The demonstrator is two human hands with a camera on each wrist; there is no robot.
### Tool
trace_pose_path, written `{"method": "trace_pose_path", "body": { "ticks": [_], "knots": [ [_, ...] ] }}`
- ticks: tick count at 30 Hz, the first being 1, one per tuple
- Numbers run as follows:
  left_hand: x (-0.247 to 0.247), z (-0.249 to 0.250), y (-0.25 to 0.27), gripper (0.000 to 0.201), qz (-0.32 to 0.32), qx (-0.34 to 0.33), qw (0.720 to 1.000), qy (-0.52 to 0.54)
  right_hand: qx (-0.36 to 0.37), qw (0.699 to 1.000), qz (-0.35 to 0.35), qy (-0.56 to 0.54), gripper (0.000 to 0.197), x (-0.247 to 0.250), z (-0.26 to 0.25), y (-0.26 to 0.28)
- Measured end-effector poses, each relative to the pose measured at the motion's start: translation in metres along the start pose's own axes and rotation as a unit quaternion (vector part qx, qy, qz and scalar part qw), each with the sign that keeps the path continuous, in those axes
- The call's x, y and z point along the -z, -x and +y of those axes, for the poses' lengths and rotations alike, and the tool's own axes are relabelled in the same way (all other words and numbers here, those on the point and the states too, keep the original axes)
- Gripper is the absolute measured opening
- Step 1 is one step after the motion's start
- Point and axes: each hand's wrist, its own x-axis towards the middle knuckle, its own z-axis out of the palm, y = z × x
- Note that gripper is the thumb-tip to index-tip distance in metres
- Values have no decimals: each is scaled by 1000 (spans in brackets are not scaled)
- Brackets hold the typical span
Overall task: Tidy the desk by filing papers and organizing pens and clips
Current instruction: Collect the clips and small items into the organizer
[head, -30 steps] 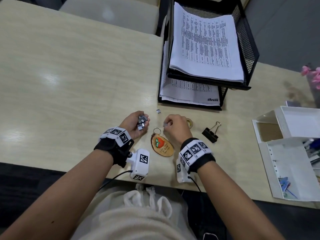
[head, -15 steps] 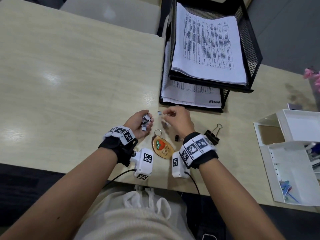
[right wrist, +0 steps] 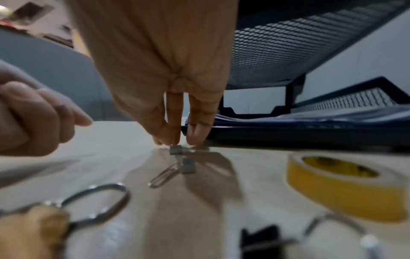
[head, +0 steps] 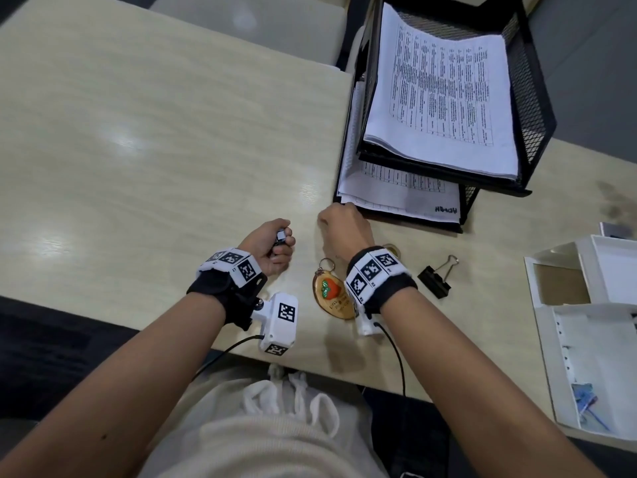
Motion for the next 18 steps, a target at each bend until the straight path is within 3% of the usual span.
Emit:
{"method": "trace_pose_path", "body": {
  "ticks": [8,11,14,16,18],
  "knots": [
    [-4,-5,0,39,-1,15,1000,0,20,999,-35,-10,22,-5,43,30],
    [-14,-8,0,39,-7,27,1000,-9,-19,999,-14,-38,25,-5,47,41],
    [-28,-11,2,38,-9,33,999,-22,-89,986,27,-138,19,-2,44,46],
    [-41,-15,2,39,-9,29,999,-39,-162,947,82,-264,16,9,44,55],
    [-59,-21,1,47,-28,26,998,-50,-216,859,109,-452,18,23,50,70]
  ]
}}
